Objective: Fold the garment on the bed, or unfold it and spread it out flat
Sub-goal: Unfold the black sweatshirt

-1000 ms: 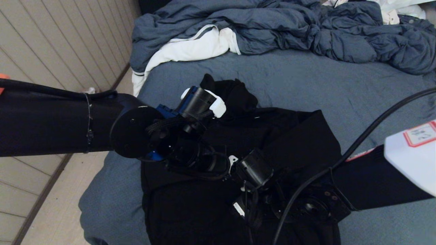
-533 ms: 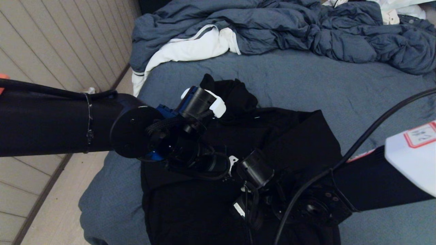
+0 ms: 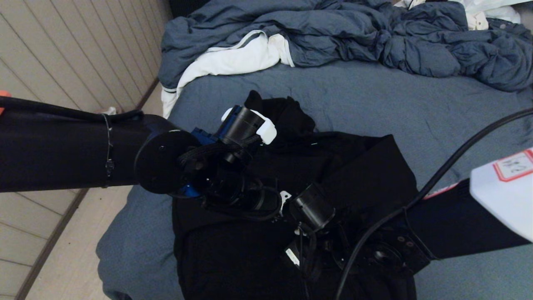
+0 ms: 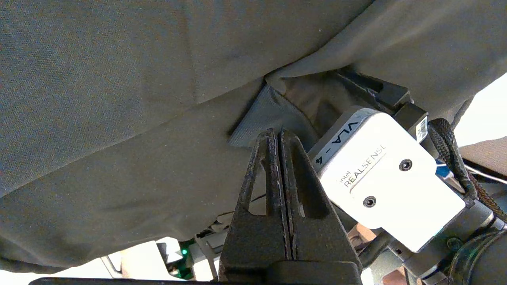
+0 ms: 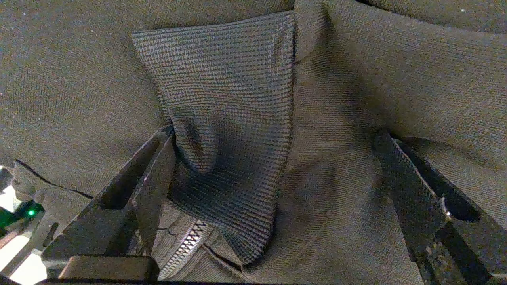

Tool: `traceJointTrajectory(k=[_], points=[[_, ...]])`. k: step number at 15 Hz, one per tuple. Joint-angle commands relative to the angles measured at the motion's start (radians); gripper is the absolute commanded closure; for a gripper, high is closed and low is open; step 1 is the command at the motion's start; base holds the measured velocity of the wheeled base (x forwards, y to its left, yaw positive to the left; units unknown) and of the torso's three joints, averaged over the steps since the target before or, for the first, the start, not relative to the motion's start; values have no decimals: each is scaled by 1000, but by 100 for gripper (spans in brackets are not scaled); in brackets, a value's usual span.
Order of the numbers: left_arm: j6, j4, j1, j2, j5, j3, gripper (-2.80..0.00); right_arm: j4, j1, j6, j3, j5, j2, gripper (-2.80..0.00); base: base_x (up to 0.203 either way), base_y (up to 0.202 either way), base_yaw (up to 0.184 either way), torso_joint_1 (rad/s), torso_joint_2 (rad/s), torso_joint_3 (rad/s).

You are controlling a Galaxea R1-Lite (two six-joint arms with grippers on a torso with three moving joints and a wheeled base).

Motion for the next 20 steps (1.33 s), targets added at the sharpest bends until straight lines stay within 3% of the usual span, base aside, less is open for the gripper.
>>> traceJointTrajectory(k=[1,2,15,17,20], points=[[-3,3,0,-1,1,0,0,0,0,-3,5,-4,1,-280,0,0,0,0,0,0],[-3,3,0,-1,1,0,0,-3,0,-8,6,-4,-3,0,0,0,0,0,0,0],[-5,3,0,2,1,1,0,-3,-40,-14,-11,-3,-86,0,0,0,0,0,0,0],[-5,1,0,7,1,1,0,-3,-102,-31,-24,-3,-145,0,0,0,0,0,0,0],[-3,3,0,7,-1,1,0,-3,-272,-93,-58,-4,-226,0,0,0,0,0,0,0]])
